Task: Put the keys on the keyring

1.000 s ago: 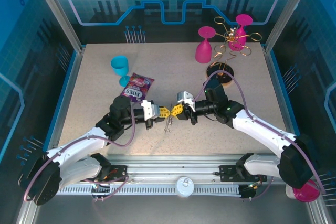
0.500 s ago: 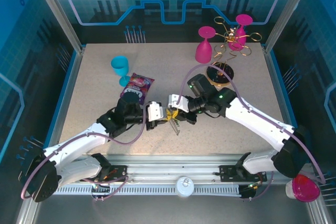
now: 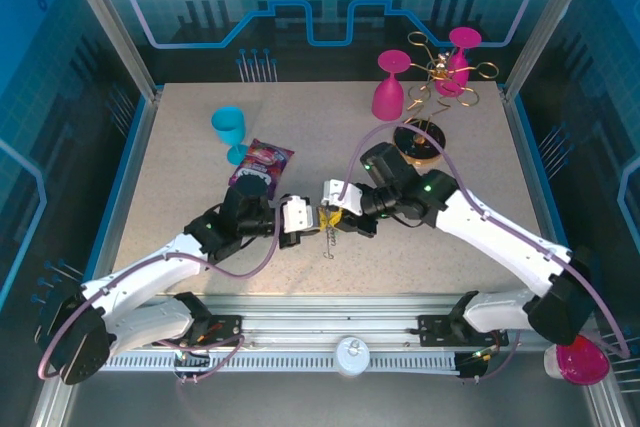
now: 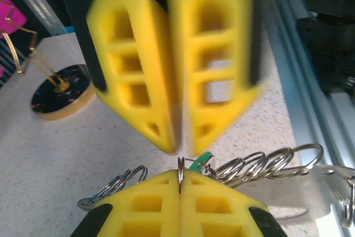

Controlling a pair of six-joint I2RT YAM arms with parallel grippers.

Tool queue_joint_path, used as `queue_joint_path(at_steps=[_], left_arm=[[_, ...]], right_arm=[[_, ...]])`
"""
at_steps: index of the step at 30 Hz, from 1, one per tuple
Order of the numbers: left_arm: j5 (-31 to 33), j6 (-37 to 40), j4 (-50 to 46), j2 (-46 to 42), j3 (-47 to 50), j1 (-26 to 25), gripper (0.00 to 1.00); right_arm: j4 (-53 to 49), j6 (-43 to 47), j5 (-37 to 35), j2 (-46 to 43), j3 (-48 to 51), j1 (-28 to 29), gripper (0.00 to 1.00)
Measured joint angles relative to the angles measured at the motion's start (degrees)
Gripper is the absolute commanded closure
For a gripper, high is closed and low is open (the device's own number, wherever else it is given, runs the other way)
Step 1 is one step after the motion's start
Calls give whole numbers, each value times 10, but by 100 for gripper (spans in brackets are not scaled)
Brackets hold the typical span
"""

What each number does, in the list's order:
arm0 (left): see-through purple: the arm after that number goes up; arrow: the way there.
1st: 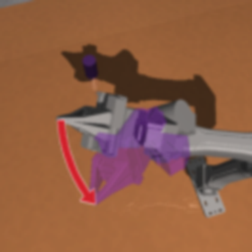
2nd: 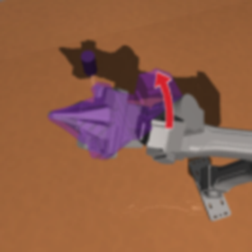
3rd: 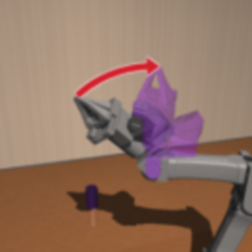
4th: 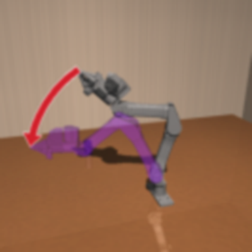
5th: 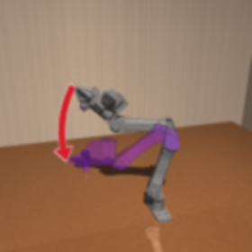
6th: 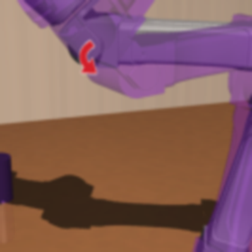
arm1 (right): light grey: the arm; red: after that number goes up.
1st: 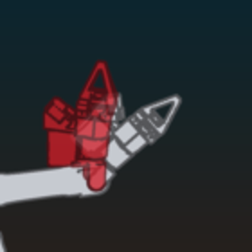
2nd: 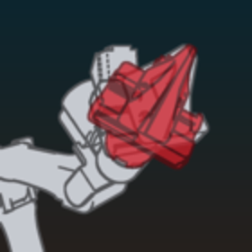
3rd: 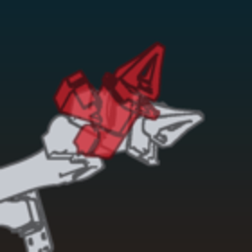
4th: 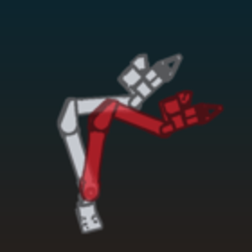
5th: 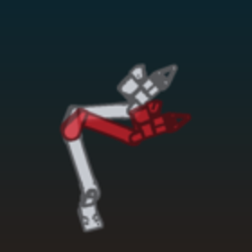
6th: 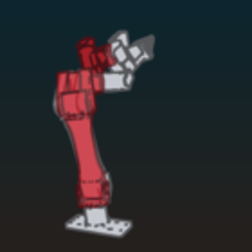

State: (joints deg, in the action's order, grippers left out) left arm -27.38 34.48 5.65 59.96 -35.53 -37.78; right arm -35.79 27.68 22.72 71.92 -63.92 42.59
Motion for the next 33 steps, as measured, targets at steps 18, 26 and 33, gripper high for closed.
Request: queue_joint_path(at_steps=[18,26,33], left_arm=[[-16,-183,277,-19,88,16,100],[-31,-207,306,-19,92,16,100],[-39,-221,314,-16,94,20,100]], right_arm=[[252,-135,64,-97,215,-52,54],[312,-159,69,-97,215,-50,61],[318,-159,69,-97,215,-49,100]])
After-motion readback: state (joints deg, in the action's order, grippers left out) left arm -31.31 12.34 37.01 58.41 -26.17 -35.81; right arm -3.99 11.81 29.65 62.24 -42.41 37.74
